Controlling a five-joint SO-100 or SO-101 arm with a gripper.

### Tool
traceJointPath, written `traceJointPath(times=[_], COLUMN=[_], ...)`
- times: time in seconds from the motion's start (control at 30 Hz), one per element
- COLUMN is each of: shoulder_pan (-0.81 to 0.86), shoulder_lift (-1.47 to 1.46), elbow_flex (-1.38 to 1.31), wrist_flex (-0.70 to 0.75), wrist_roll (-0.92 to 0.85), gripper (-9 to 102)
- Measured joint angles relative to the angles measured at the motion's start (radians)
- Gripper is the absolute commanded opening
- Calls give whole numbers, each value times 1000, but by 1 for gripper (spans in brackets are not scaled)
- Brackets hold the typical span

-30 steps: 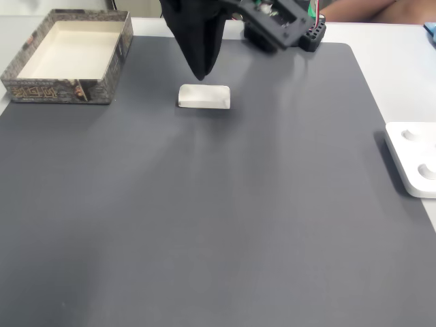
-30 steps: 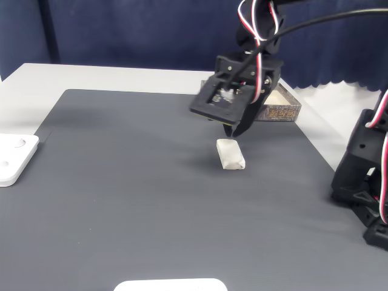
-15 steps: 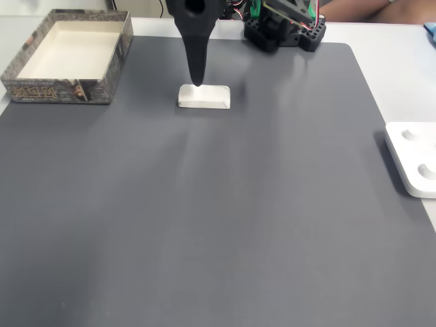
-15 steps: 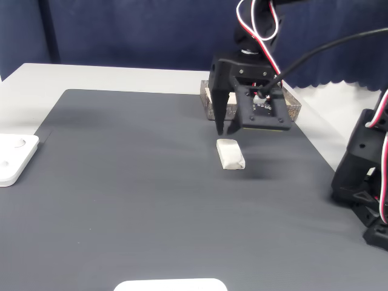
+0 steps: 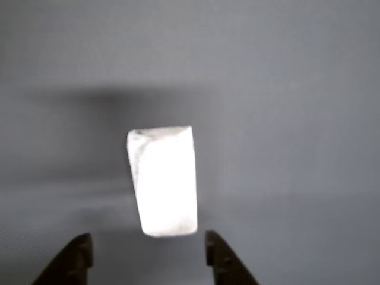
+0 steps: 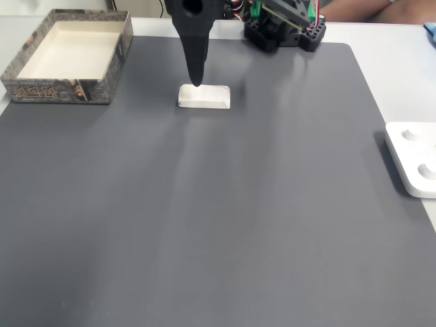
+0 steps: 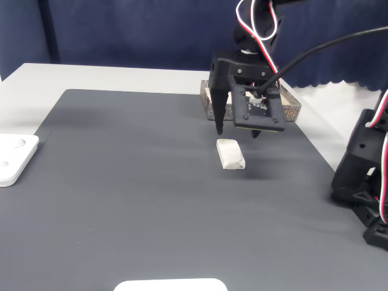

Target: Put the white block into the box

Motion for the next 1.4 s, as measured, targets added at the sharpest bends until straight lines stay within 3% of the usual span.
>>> traceJointPath(times=[0.33,1.4], shoulder_pan=[-54,-29], shoulder_lift=[-123,-135], elbow_flex=[-67,-31], wrist_flex=[-12,-80], wrist_roll=[-25,-55], gripper=[31,31])
